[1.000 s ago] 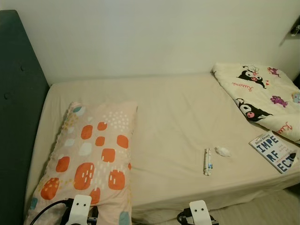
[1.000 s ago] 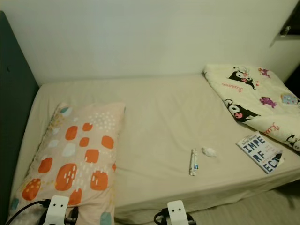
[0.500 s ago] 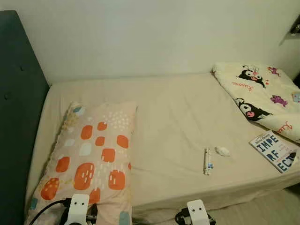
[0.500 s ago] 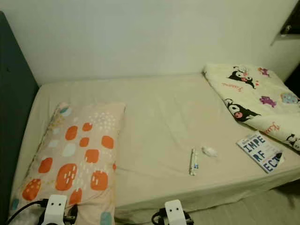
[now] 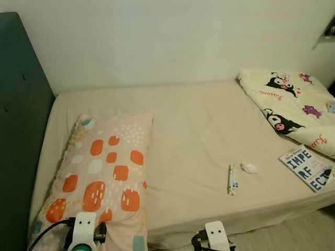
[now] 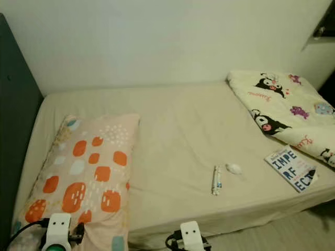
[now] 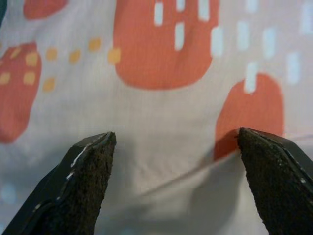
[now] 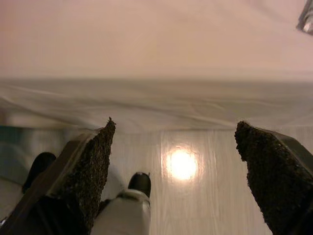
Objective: Clean up the room
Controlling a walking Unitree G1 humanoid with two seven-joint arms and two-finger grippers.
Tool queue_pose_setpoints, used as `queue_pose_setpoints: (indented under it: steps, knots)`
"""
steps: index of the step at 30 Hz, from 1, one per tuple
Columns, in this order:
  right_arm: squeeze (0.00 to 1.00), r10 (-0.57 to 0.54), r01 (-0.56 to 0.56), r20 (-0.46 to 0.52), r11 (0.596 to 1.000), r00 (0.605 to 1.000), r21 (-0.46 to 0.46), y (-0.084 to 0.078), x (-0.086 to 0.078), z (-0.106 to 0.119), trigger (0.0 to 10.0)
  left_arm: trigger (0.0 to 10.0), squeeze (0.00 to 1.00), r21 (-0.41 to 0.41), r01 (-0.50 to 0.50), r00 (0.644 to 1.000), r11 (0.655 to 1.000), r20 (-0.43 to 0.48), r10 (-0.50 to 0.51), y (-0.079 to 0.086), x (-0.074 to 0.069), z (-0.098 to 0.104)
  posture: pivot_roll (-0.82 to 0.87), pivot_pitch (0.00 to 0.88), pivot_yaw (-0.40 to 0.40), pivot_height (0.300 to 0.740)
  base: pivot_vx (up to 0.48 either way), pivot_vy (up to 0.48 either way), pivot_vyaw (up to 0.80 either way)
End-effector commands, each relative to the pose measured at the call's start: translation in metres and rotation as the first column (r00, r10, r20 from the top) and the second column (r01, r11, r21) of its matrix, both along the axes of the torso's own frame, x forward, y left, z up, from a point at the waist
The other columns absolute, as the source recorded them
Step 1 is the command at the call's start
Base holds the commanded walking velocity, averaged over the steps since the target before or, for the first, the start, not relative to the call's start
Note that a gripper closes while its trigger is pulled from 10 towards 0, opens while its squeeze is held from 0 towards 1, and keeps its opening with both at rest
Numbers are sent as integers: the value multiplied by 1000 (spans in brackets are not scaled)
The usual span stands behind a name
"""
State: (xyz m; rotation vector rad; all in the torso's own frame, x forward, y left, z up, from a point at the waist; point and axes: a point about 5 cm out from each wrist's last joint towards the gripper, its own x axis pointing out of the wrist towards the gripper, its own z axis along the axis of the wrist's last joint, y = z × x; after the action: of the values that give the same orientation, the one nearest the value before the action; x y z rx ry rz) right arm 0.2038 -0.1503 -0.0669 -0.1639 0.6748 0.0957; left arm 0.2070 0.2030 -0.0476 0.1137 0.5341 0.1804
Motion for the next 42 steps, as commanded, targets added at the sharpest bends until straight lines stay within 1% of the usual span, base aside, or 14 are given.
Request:
queue_pose_setpoints:
  steps: [1,4,5,7,8,9,11,13,15,17,19,30,35,42]
  knots:
    - [0,14,-14,17,1000,1000,8,0,2,2,10000,10000,0,5,4,1000,1000,-1,-4,1,-6,-1,52,0,-9,740,0,0,0]
    - [0,19,-19,18,1000,1000,10,0,2,2,10000,10000,0,10,2,1000,1000,1,-2,1,-6,-1,52,0,-9,740,0,0,0]
    - [0,-14,14,5,1000,1000,-18,-4,5,2,10000,10000,0,-5,-32,999,999,10,32,4,-2,2,85,27,-39,740,0,0,0]
    - [0,-34,34,-8,999,999,-23,-6,5,2,10000,10000,0,-4,-43,999,999,15,43,6,0,4,85,27,-39,740,0,0,0]
    - [0,-61,61,-25,998,998,-19,-8,5,1,10000,10000,0,41,-36,999,998,8,36,6,3,5,95,18,-19,740,0,0,0]
    - [0,-61,61,-25,998,998,-19,-8,5,1,10000,10000,0,41,-36,999,998,8,36,6,3,5,95,18,-19,740,0,0,0]
    - [0,-91,91,-32,996,995,-3,-14,8,2,10000,10000,0,78,-1,1000,997,-3,2,0,10,6,85,6,29,740,0,0,0]
    - [0,-101,101,-26,995,995,5,-17,10,3,10000,10000,0,89,16,1000,996,-7,-16,-6,13,7,68,19,32,740,0,0,0]
    - [0,-175,175,14,984,984,15,-21,18,9,10000,10000,0,77,133,991,988,-8,-132,-17,23,10,17,33,32,740,0,0,0]
    - [0,-217,216,24,976,976,32,-22,21,12,10000,10000,0,89,173,985,981,-4,-173,-19,26,12,11,34,43,740,0,0,0]
    - [0,-235,234,30,971,971,48,-21,24,13,10000,10000,0,94,166,986,982,-7,-166,-15,28,14,12,15,57,740,0,0,0]
    - [0,-171,168,62,984,983,60,-10,37,21,10000,10000,0,51,39,999,998,-7,-39,-2,32,17,-4,31,39,740,0,0,0]
    - [0,-181,178,65,983,981,50,-11,39,23,10000,10000,0,102,45,999,994,-9,-45,-1,30,17,3,31,21,740,0,0,0]
    - [0,-165,160,98,986,981,51,-8,49,30,10000,10000,0,95,78,997,992,-2,-78,-4,35,21,16,42,12,740,0,0,0]
